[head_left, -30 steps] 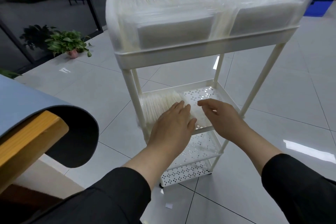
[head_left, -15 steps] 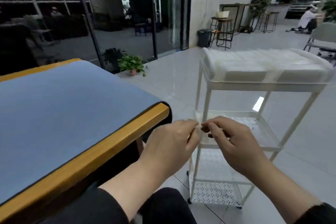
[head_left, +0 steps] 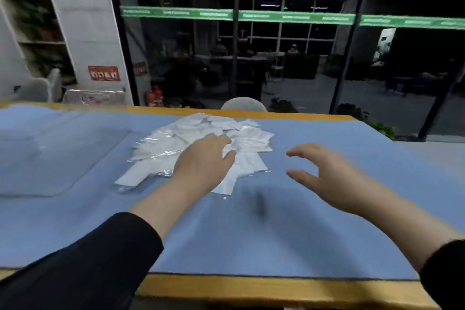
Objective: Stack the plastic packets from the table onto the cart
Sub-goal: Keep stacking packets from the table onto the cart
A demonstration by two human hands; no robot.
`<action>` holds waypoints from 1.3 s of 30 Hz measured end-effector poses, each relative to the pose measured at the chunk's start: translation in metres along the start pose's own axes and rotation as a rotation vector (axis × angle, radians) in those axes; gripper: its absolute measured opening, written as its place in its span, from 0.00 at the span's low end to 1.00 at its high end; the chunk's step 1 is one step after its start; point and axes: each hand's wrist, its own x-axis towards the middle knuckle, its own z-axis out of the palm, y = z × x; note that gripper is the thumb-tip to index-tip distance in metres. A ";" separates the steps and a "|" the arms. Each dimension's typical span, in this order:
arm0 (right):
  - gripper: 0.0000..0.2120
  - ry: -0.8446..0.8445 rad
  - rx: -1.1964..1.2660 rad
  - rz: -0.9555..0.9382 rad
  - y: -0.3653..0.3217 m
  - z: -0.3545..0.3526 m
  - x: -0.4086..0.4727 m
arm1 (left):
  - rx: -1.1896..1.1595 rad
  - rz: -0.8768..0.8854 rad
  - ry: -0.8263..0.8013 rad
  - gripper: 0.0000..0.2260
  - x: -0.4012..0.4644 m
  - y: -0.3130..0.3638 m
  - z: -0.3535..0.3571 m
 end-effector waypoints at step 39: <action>0.40 -0.159 0.252 -0.160 -0.034 0.108 0.118 | -0.204 -0.351 -0.172 0.34 0.001 -0.122 -0.040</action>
